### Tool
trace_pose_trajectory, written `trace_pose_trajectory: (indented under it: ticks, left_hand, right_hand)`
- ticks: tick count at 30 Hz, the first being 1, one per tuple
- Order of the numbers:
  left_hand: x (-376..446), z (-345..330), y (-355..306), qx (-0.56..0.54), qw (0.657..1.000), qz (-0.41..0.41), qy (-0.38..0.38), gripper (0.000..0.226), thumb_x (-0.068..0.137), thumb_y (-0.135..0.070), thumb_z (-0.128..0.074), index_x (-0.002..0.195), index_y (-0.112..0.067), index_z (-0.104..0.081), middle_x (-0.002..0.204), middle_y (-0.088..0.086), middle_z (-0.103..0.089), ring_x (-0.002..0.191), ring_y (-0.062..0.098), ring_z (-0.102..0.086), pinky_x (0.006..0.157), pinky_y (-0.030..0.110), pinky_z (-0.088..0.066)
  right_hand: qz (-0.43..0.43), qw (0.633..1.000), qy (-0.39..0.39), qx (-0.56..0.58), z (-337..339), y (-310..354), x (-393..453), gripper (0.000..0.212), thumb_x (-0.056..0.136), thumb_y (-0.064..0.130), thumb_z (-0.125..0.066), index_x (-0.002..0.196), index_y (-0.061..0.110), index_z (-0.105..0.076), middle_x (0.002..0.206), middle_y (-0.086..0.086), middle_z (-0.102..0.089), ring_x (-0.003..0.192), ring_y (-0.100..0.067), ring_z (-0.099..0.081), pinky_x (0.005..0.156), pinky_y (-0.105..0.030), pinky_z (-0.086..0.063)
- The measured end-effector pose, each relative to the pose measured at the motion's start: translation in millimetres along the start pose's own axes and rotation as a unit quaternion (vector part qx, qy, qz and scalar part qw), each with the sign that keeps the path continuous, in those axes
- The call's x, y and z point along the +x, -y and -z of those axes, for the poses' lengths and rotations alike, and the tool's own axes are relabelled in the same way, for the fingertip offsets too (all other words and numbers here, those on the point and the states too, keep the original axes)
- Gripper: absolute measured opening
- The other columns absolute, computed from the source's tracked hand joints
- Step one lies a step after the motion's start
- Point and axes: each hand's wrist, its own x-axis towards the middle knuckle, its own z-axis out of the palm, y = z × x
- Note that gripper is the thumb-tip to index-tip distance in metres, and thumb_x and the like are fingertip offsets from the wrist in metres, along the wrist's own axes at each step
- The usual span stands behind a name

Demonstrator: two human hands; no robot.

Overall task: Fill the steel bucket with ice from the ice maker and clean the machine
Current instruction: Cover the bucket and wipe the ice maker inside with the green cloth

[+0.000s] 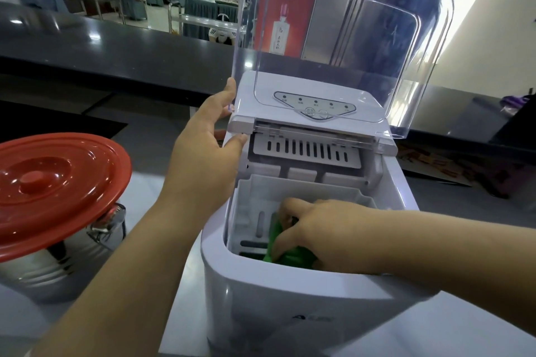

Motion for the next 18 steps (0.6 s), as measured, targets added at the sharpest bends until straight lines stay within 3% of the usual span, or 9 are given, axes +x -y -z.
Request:
trace_pose_trajectory:
  ticks: [5, 10, 14, 16, 18]
  left_hand:
    - [0.2, 0.0, -0.2, 0.0, 1.0, 0.003, 0.003, 0.064, 0.093, -0.009, -0.057, 0.141, -0.044, -0.032, 0.107, -0.03, -0.044, 0.08, -0.029, -0.047, 0.059, -0.005, -0.037]
    - [-0.1, 0.0, -0.1, -0.005, 1.0, 0.003, 0.001, 0.065, 0.093, -0.008, -0.058, 0.141, -0.043, -0.032, 0.109, -0.027, -0.045, 0.08, -0.024, -0.051, 0.059, -0.003, -0.039]
    - [0.0, 0.7, 0.0, -0.01, 1.0, 0.007, -0.002, 0.065, 0.092, -0.008, -0.058, 0.14, -0.046, -0.034, 0.109, -0.028, -0.048, 0.083, -0.017, -0.055, 0.064, -0.002, -0.042]
    - [-0.1, 0.6, 0.4, -0.007, 1.0, 0.008, -0.002, 0.065, 0.092, -0.01, -0.058, 0.14, -0.047, -0.033, 0.115, -0.023, -0.048, 0.088, -0.012, -0.055, 0.069, -0.002, -0.042]
    - [-0.3, 0.3, 0.7, -0.006, 1.0, 0.007, -0.004, 0.065, 0.092, -0.01, -0.059, 0.139, -0.047, -0.034, 0.114, -0.023, -0.048, 0.087, -0.014, -0.054, 0.067, -0.002, -0.042]
  right_hand:
    - [-0.002, 1.0, 0.002, 0.018, 2.3, -6.0, -4.8, 0.046, 0.087, 0.008, -0.054, 0.119, 0.039, -0.062, 0.124, 0.009, -0.041, 0.104, -0.022, -0.052, 0.085, -0.032, -0.047]
    - [-0.009, 0.99, -0.019, 0.143, 7.9, -3.7, -3.0, 0.044, 0.088, 0.011, -0.056, 0.121, 0.04, -0.059, 0.12, 0.009, -0.045, 0.107, -0.016, -0.048, 0.093, -0.031, -0.045]
    - [0.009, 0.947, -0.066, 0.314, 12.6, -1.1, 1.9, 0.034, 0.086, 0.011, -0.064, 0.108, 0.038, -0.062, 0.108, 0.009, -0.057, 0.089, -0.01, -0.058, 0.08, -0.027, -0.052]
    - [0.029, 0.907, -0.086, 0.41, 13.8, -1.3, 2.2, 0.036, 0.086, 0.004, -0.064, 0.099, 0.037, -0.063, 0.106, 0.006, -0.062, 0.091, -0.016, -0.064, 0.083, -0.032, -0.056]
    - [0.057, 0.878, -0.1, 0.464, 12.3, -2.6, 1.4, 0.042, 0.085, -0.003, -0.061, 0.096, 0.037, -0.065, 0.103, 0.01, -0.063, 0.091, -0.013, -0.065, 0.083, -0.028, -0.056]
